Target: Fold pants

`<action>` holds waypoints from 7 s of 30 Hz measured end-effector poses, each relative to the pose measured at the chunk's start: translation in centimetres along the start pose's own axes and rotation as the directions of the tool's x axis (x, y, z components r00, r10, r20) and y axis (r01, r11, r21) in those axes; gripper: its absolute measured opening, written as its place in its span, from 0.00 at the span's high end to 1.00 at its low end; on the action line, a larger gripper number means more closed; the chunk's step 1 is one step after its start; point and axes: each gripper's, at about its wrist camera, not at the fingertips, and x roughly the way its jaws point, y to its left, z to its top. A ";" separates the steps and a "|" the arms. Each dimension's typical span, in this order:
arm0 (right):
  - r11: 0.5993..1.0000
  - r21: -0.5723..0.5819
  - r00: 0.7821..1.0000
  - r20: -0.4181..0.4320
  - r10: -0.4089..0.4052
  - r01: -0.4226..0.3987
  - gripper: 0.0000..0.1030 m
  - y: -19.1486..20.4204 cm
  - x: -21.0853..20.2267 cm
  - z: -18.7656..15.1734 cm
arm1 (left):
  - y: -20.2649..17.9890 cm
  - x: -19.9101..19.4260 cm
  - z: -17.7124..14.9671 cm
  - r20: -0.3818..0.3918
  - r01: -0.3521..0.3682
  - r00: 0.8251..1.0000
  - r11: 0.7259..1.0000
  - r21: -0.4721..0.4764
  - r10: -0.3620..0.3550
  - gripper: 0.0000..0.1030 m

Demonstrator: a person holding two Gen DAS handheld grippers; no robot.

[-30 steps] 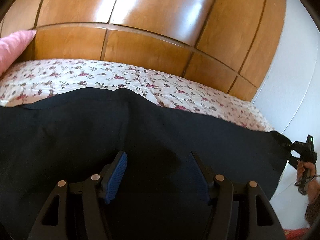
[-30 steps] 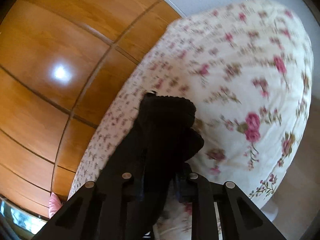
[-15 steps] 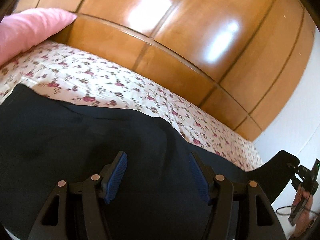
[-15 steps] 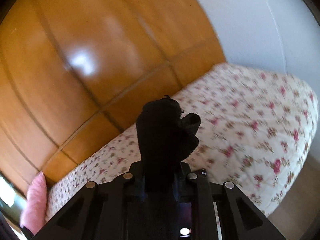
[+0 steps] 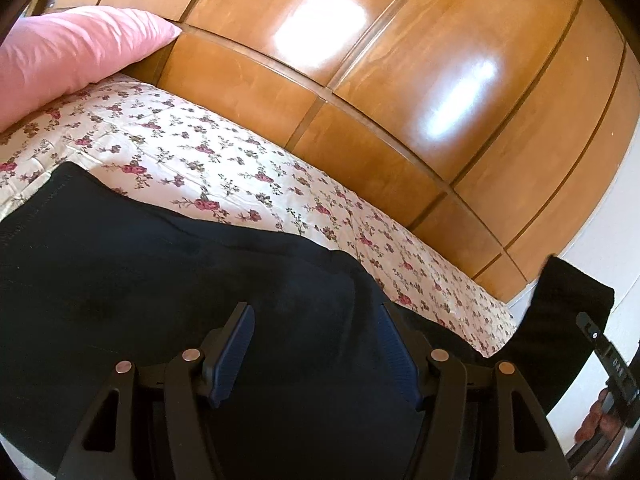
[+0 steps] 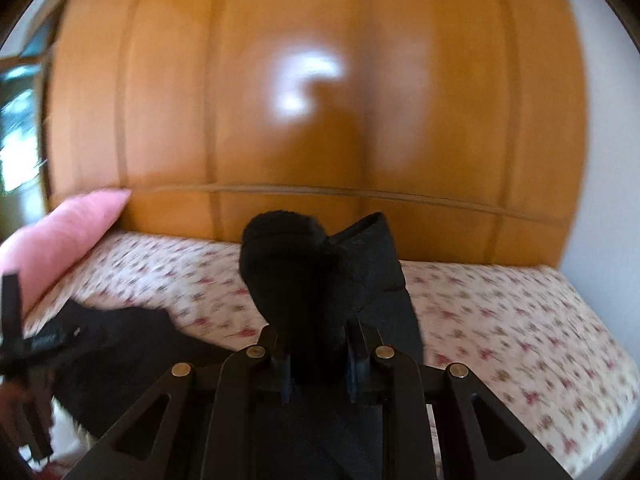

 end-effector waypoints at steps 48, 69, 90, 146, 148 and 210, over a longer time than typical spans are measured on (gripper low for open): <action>0.961 0.100 0.899 -0.339 0.278 -0.260 0.67 1.6 9.2 -11.1 | -9.9 0.7 -4.8 -0.201 0.261 0.958 0.918 0.297 -0.207 0.37; 0.961 0.115 0.907 -0.318 0.277 -0.253 0.64 1.5 9.0 -11.1 | -4.1 -1.8 -4.4 -0.137 0.144 0.984 0.960 0.241 -0.113 0.52; 0.956 0.138 0.905 -0.313 0.289 -0.258 0.62 1.3 8.9 -11.3 | 13.7 -14.3 -1.6 0.175 -0.271 0.916 0.877 -0.396 0.362 0.35; 0.903 0.157 0.860 -0.274 0.430 -0.401 0.60 3.9 7.6 -8.8 | 0.9 -13.6 3.7 0.298 0.269 0.915 0.962 0.055 -0.273 0.88; 0.887 0.178 0.834 -0.304 0.461 -0.426 0.60 4.2 8.1 -9.1 | -1.4 -13.5 4.2 0.284 0.304 0.902 0.945 0.118 -0.325 0.88; 0.985 0.064 0.939 -0.297 0.175 -0.163 0.57 -2.6 9.4 -3.1 | -12.3 5.4 -7.1 -0.243 0.278 0.950 0.879 0.387 -0.194 0.52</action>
